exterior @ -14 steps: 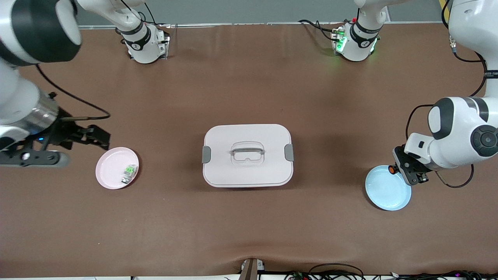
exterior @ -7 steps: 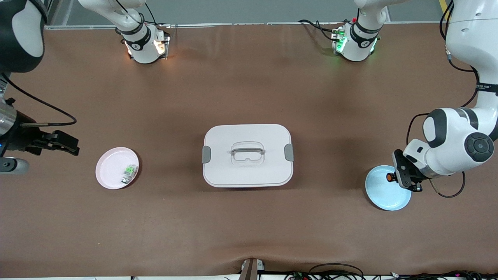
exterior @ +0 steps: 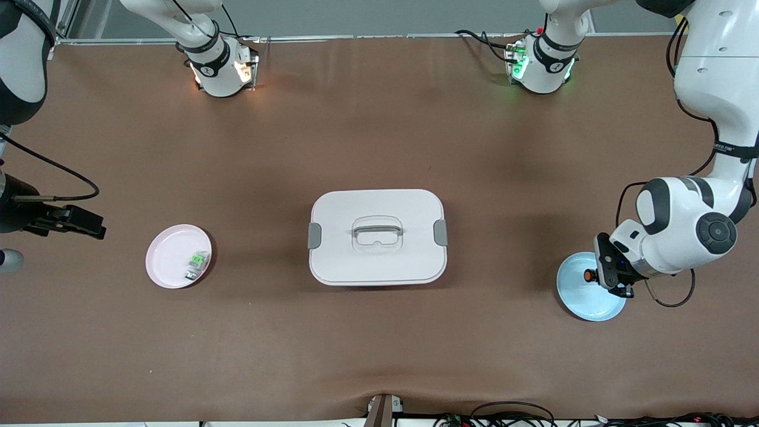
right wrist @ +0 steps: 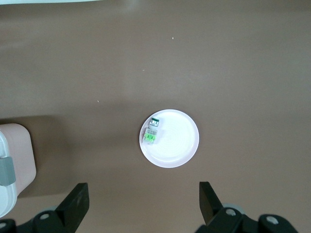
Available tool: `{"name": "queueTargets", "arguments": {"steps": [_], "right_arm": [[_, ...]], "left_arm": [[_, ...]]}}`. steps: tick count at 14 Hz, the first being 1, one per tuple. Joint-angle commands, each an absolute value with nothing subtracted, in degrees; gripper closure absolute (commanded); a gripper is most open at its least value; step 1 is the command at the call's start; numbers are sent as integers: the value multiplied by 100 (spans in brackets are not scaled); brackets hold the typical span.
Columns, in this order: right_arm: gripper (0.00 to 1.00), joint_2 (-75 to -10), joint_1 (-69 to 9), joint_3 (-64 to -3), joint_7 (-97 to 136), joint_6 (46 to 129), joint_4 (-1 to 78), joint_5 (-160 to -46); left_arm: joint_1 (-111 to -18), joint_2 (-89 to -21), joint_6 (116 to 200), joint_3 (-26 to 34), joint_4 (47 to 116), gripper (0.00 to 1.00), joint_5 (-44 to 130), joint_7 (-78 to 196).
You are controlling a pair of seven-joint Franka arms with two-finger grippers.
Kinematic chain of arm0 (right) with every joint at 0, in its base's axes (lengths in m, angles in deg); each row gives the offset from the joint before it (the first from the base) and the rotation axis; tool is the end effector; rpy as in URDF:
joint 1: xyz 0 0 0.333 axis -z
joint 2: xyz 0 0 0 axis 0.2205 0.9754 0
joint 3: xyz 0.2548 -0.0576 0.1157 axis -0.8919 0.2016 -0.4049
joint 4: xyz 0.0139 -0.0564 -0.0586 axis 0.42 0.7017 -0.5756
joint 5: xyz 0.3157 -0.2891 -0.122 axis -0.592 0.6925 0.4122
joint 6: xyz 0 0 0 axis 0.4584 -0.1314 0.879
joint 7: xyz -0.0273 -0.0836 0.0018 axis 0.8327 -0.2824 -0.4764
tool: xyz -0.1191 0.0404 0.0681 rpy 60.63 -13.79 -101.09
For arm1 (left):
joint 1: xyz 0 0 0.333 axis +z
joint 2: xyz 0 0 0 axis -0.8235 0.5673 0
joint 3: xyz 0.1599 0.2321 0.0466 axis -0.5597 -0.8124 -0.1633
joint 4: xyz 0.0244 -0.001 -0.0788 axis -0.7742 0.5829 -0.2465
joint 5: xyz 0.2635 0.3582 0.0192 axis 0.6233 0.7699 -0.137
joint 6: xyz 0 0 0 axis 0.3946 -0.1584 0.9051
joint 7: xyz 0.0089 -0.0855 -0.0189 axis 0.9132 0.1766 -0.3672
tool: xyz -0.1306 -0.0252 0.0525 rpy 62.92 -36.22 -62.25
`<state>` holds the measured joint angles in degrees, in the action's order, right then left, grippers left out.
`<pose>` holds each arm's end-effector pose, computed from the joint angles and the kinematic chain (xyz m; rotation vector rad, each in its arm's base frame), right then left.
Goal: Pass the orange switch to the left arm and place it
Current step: 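Carry the switch to the blue plate while the right gripper withdraws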
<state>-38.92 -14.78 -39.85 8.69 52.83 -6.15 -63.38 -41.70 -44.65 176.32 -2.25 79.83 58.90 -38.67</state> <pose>0.7096 0.0257 0.5559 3.1003 -0.0914 -0.0063 0.7026 0.0276 0.1423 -2.1618 2.2606 -0.0881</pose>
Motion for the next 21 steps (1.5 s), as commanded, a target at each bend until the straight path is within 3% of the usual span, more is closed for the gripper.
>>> {"name": "queueTargets", "arguments": {"steps": [1,9,10,15,19,21], "right_arm": [[0,-3957,-1336,-4077,914,5231,-485,-6264],[0,-3905,-1091,-4077,923,5310,-239,-6299],[0,-3913,-1020,-4086,923,5292,-195,-6334],[0,-3922,-905,-4077,914,5239,-194,-6247],[0,-4018,-765,-4077,906,5213,-247,-6308],[0,-4159,-808,-4095,871,5213,-238,-6256]], "left_arm": [[-4111,-4291,17944,-190,7938,100,6074,-4197],[-4049,-4070,18305,-190,7947,99,6444,-4260],[-4041,-4044,18323,-190,7947,91,6444,-4260],[-4076,-3973,18446,-190,7956,81,6453,-4260],[-4076,-3903,18508,-190,7956,62,6453,-4260],[-4076,-3903,18516,-190,7947,26,6453,-4269]]}}
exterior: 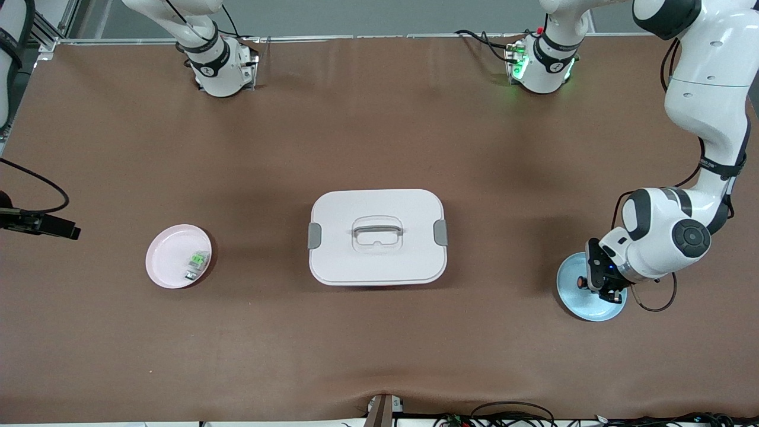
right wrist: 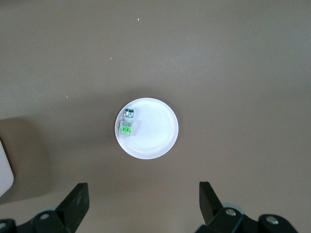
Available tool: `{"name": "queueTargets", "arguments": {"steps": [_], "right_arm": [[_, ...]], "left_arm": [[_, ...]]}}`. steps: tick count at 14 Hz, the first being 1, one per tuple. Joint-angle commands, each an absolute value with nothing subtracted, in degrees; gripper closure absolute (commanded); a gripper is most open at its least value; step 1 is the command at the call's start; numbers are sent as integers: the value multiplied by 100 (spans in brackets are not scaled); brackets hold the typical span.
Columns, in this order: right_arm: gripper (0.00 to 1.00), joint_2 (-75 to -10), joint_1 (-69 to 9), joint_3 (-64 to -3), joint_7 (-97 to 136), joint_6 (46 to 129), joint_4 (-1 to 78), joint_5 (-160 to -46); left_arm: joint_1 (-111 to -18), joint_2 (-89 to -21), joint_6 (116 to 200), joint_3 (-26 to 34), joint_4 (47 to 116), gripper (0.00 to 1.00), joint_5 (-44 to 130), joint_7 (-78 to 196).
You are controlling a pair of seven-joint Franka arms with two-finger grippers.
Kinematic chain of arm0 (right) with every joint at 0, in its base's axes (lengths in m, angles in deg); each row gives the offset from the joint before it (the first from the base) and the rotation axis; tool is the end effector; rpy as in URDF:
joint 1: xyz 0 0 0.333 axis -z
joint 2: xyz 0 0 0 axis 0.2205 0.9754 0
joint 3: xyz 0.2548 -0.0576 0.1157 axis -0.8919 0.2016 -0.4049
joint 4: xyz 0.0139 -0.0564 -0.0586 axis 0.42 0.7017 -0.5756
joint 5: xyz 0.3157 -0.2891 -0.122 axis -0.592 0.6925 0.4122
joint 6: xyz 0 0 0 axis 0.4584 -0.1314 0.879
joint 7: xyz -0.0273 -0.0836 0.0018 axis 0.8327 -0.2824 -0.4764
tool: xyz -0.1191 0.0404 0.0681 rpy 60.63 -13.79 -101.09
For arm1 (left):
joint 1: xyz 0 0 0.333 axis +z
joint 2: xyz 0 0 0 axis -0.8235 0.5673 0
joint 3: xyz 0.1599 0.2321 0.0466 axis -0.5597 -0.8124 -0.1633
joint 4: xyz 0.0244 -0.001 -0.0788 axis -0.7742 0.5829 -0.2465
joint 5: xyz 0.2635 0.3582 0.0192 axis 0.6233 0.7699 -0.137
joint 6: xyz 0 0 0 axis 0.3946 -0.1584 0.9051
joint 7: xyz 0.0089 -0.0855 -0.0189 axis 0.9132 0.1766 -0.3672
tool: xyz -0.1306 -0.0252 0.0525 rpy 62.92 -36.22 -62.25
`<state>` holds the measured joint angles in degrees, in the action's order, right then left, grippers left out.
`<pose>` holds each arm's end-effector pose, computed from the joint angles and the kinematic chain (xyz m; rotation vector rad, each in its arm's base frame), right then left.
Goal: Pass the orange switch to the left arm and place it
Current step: 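Lower the switch onto the blue plate and open the left gripper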
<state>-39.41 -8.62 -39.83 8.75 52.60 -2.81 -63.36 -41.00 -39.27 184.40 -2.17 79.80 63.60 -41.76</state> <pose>0.7055 -0.0505 0.5322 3.0882 -0.2546 -0.0929 0.7021 0.0319 0.0918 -2.0068 2.3209 -0.1100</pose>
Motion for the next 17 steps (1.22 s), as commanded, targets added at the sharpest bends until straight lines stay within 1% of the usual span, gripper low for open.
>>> {"name": "queueTargets", "arguments": {"steps": [1,3,5,8,11,13,17], "right_arm": [[0,-4168,-834,-4095,853,5170,-238,-6255],[0,-4195,-800,-4138,914,4871,-264,-6316],[0,-4326,-808,-4147,897,4827,-264,-6343],[0,-4344,-861,-4148,827,4800,-264,-6387],[0,-4510,-879,-4156,818,4800,-264,-6413],[0,-4581,-879,-4165,870,4652,-256,-6440],[0,-4687,-826,-4112,888,4668,-177,-6818]], "left_arm": [[-4076,-3920,18516,-190,7921,0,6479,-4443],[-4041,-3938,18516,-182,7877,0,6462,-4647],[-4041,-3973,18508,-173,7885,0,6436,-4647],[-4049,-4105,18342,-147,7868,0,6392,-4612],[-4058,-4289,17903,-129,7789,0,6191,-4367],[-4076,-4429,17586,-129,7789,0,6049,-3990],[-4067,-4816,16910,-24,7798,0,5734,-2963]]}}
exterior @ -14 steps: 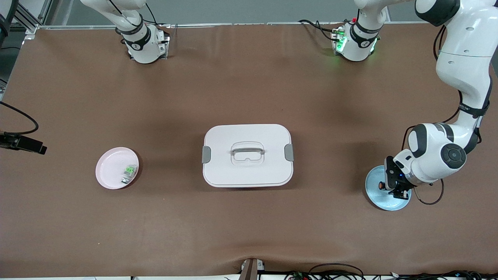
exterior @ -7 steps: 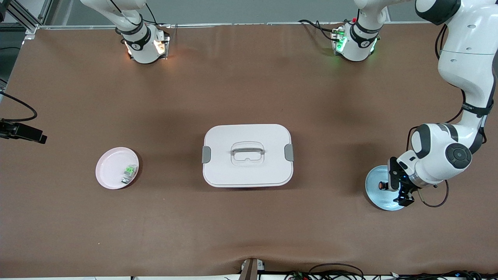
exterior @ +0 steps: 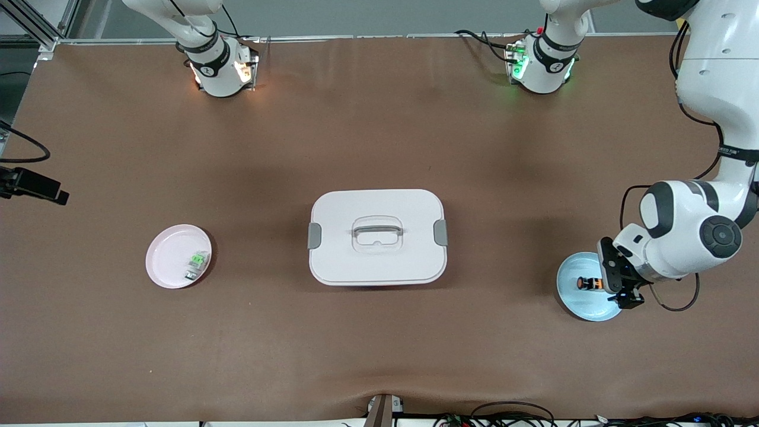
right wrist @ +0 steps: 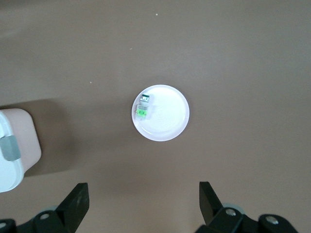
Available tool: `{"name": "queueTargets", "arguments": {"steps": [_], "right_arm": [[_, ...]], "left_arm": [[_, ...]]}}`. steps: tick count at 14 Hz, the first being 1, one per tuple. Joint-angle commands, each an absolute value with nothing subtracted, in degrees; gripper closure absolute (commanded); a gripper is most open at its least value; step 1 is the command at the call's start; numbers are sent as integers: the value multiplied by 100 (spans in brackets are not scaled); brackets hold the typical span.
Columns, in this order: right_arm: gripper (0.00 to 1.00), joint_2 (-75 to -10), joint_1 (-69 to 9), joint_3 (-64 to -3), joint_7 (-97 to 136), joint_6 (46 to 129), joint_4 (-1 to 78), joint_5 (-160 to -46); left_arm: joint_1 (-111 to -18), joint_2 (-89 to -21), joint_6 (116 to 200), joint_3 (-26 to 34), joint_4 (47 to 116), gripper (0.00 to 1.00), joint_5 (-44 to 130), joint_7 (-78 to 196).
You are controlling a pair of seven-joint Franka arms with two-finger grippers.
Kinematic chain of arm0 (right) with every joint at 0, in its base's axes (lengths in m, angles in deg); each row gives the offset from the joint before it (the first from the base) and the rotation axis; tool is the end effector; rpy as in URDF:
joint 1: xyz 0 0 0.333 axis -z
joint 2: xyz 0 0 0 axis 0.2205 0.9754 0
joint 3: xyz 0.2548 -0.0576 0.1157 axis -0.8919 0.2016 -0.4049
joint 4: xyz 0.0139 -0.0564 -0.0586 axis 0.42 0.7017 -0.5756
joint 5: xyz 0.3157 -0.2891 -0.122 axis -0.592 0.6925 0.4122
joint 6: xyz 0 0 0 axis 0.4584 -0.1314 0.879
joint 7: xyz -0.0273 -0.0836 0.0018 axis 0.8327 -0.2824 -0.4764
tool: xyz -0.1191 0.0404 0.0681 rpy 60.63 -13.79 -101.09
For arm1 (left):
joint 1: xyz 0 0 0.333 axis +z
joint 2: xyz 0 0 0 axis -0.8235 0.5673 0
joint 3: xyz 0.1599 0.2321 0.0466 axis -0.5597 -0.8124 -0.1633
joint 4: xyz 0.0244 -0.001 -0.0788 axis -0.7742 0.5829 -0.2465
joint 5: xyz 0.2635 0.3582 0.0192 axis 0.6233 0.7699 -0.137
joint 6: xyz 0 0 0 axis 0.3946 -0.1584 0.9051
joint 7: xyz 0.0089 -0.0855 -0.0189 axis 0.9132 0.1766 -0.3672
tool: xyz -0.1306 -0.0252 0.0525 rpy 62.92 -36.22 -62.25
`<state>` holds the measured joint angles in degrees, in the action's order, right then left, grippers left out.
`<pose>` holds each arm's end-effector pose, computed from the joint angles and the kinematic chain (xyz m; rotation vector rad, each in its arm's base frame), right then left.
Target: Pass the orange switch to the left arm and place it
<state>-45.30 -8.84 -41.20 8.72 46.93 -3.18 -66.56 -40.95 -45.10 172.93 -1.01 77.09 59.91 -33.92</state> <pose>0.6682 -0.0239 0.5983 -3.1137 0.2020 0.0795 0.7137 0.0275 0.1666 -2.2394 2.1806 -0.0802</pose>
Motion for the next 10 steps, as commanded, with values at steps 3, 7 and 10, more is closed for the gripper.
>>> {"name": "queueTargets", "arguments": {"steps": [3,7,10], "right_arm": [[0,-5063,-817,-4112,888,4983,479,-6818],[0,-5881,-808,-4104,888,5714,1861,-6818],[0,-5952,-808,-4104,836,5644,1932,-6827]], "left_arm": [[-4085,-5150,16443,108,7797,0,5644,-1812],[-4111,-5581,15977,415,7806,0,5653,-107],[-4120,-5888,15661,591,7789,0,5653,1123]]}}
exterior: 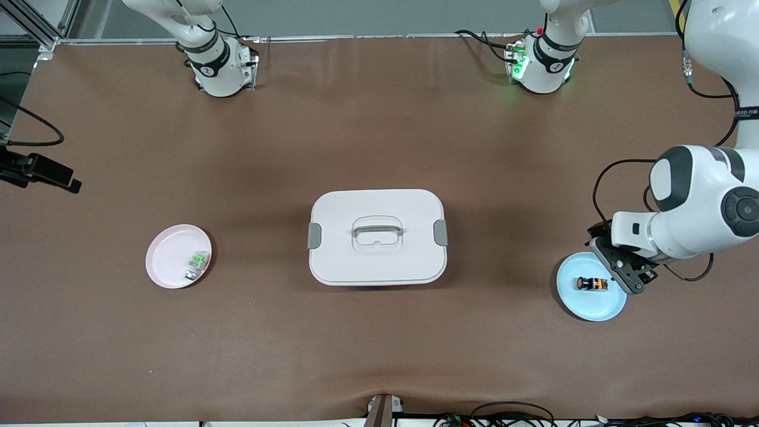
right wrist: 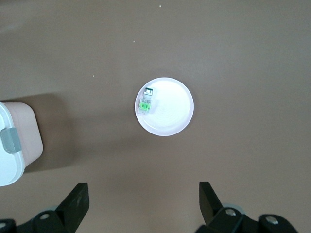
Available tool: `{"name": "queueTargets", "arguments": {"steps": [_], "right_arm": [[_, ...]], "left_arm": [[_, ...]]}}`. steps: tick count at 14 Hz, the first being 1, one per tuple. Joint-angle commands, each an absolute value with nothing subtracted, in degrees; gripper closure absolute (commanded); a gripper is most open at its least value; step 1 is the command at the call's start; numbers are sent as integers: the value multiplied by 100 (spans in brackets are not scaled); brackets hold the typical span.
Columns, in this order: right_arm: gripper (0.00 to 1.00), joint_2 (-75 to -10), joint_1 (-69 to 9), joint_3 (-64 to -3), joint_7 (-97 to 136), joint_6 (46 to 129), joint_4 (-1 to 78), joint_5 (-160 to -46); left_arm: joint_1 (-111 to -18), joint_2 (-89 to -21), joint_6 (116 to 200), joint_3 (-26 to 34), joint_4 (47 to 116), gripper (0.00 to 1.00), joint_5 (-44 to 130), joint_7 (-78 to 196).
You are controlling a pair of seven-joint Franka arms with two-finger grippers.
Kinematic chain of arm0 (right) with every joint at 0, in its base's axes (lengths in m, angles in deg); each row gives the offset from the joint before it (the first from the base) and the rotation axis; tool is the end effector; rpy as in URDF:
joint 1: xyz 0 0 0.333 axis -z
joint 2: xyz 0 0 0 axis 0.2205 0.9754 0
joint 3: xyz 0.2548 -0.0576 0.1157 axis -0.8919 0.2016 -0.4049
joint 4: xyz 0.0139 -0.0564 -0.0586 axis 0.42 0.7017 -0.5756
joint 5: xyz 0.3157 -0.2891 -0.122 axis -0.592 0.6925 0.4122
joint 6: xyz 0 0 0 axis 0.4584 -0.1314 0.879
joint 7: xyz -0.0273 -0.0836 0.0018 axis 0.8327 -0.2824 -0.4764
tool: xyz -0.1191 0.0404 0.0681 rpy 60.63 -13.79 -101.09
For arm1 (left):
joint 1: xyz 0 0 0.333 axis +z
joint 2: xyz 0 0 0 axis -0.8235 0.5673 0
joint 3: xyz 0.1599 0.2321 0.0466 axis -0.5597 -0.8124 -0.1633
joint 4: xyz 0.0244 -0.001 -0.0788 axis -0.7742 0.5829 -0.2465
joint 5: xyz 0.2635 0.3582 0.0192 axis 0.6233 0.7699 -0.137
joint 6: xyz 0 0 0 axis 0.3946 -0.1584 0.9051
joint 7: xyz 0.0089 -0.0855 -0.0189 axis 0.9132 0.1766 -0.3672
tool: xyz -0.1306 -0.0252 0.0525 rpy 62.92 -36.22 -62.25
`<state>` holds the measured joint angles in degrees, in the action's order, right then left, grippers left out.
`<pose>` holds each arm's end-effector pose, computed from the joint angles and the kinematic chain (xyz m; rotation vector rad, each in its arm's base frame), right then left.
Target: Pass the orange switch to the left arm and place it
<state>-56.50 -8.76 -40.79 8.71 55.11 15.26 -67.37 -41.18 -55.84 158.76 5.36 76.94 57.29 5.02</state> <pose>0.6398 -0.0227 0.5767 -3.1071 0.2117 0.0543 0.6995 -0.0458 0.2840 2.7486 -1.4097 0.0265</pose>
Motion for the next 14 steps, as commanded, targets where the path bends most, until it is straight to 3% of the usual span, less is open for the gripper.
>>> {"name": "queueTargets", "arguments": {"steps": [1,4,14], "right_arm": [[0,-6005,-817,-4104,827,5652,2011,-6827],[0,-6347,-817,-4104,827,5933,2538,-6827],[0,-6506,-808,-4095,827,5995,2750,-6827]], "left_arm": [[-4120,-6002,15521,635,7789,0,5653,1545],[-4120,-6284,15063,820,7789,0,5653,2907],[-4076,-7382,14017,979,7789,0,5653,5654]]}}
